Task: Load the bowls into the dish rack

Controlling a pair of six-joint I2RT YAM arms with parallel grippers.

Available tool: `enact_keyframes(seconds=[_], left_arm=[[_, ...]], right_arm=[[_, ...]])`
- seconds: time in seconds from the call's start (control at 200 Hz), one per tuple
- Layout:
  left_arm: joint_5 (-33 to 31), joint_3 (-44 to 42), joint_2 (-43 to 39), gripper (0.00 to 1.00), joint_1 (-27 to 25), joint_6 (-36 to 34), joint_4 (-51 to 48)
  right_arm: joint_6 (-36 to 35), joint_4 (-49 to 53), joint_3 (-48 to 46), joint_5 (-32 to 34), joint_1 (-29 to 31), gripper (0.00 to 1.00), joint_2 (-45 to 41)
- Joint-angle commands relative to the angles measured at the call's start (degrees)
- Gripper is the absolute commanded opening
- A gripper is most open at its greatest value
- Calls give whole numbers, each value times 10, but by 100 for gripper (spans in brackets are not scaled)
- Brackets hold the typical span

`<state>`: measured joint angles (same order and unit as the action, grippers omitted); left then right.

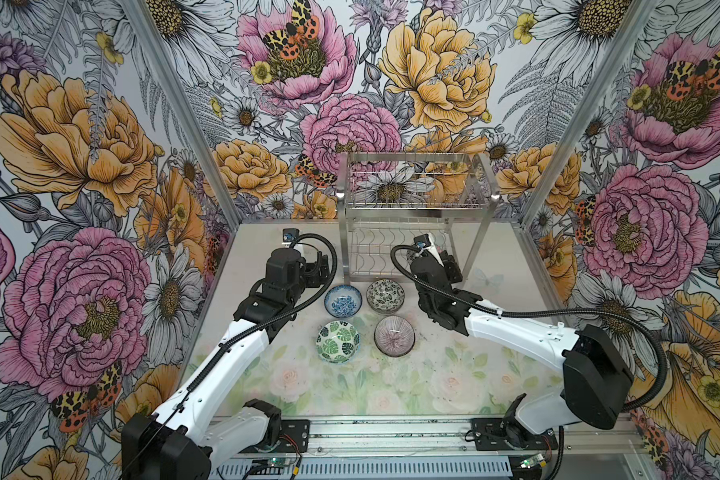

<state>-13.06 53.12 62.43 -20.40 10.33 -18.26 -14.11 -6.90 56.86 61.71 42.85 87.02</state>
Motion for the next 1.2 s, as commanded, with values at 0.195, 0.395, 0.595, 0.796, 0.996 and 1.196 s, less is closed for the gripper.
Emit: enact_keyframes(seconds=[0.195,0.395,0.595,0.796,0.996,1.196], left_arm=[[24,-5,2,99,6,-9,12],[24,-6,1,99,6,-25,24],[26,1,13,99,6,-30,27],[34,3,20,99,5,-31,33],[33,2,21,99,7,-33,33],[30,1,16,99,7,-34,29]], right_arm=[[-266,-291,14,40,-17,0,102],[-334,-339,57,23,-48,0,174],[-341,-314,108,4,-80,0,228],[-353,-301,168,-2,-109,0,285],[-385,-320,228,9,-125,0,351],[-413,-337,293,27,-145,0,412]])
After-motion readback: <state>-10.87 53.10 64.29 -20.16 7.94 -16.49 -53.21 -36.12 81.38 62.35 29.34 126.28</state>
